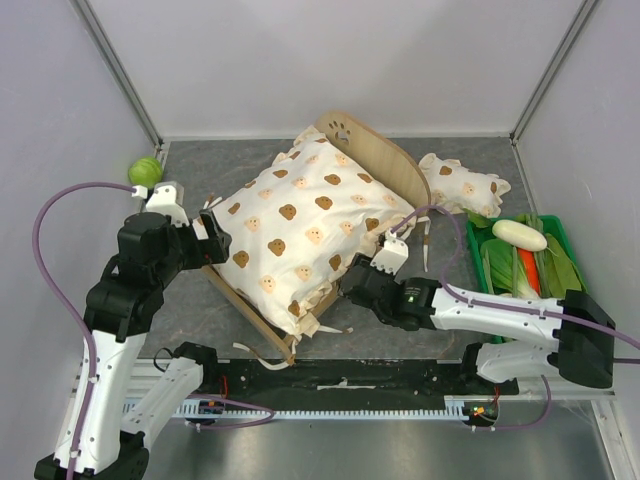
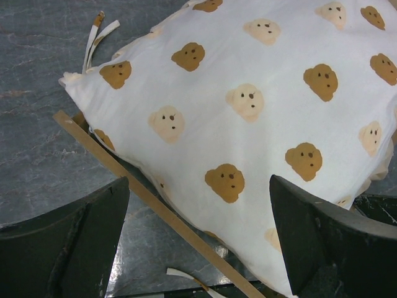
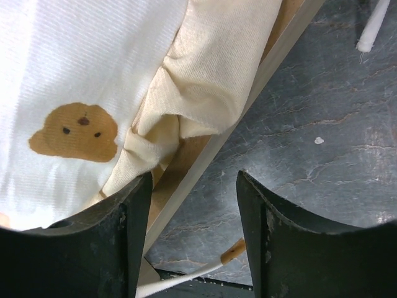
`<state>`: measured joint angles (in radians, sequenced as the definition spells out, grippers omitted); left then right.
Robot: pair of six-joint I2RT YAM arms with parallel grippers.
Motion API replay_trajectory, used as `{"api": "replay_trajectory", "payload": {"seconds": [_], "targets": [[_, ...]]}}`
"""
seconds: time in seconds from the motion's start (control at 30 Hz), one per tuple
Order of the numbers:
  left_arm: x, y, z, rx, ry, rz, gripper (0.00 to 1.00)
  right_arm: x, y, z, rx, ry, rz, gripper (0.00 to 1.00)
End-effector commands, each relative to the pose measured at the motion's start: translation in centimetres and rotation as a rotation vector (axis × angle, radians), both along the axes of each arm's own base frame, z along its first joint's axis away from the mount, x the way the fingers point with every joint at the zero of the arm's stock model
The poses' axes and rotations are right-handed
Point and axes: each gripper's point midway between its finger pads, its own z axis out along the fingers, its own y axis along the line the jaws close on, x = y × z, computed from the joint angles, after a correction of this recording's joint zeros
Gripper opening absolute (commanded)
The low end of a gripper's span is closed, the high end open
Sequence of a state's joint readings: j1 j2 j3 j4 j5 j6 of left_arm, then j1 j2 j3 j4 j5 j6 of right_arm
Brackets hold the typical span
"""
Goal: Set up the pet bed
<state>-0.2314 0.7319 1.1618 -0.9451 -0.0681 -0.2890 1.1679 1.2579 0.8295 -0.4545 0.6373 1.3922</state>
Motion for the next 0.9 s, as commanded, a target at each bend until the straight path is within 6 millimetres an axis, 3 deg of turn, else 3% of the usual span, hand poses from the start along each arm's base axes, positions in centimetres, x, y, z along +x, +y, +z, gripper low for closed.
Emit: {"api": "replay_trajectory", "payload": {"seconds": [0.0,0.2,0.3,0.4,0.47,0.5,0.53,0.73,0.83,0.87], "targets": [[0.2,-0.4,0.4,-0.024,-0.023,-0.007,1.0,1.0,0.7,0.6,0.052,-0.022,-0.081,0.64],[0.1,-0.3,0.2,-0.024,-0.023,-0.004,1.0,1.1,1.7,-1.0,0.021,0.019,-0.084,0.63],[0.0,-0.1,0.3,-0.019,-0.029,-0.002,1.0,1.4,1.8,-1.5,-0.004,0.015,-0.091,0.57],[0.0,0.0,0.4,-0.012,-0.03,0.001,1.0,1.7,1.2,-1.5,-0.046,-0.012,-0.09,0.44],[-0.1,0.1,0.4,-0.008,-0.031,0.002,1.0,2.3,0.2,-0.8,-0.082,-0.055,-0.099,0.24],[-0.1,0.1,0.5,-0.003,-0.033,0.003,1.0,2.6,-0.1,-0.5,-0.122,-0.078,-0.071,0.04],[-0.2,0.2,0.5,-0.002,-0.032,0.003,1.0,3.0,-0.7,-0.1,-0.154,-0.101,-0.071,0.0],[-0.2,0.1,0.8,-0.001,-0.041,-0.004,1.0,5.4,-2.4,1.2,-0.402,-0.189,0.104,0.0],[-0.2,0.2,1.1,0.003,-0.05,-0.004,1.0,6.6,-2.8,1.5,-0.46,-0.205,0.199,0.0],[-0.2,0.3,1.2,0.003,-0.053,-0.001,1.0,6.8,-2.0,1.8,-0.437,-0.217,0.245,0.0]]}}
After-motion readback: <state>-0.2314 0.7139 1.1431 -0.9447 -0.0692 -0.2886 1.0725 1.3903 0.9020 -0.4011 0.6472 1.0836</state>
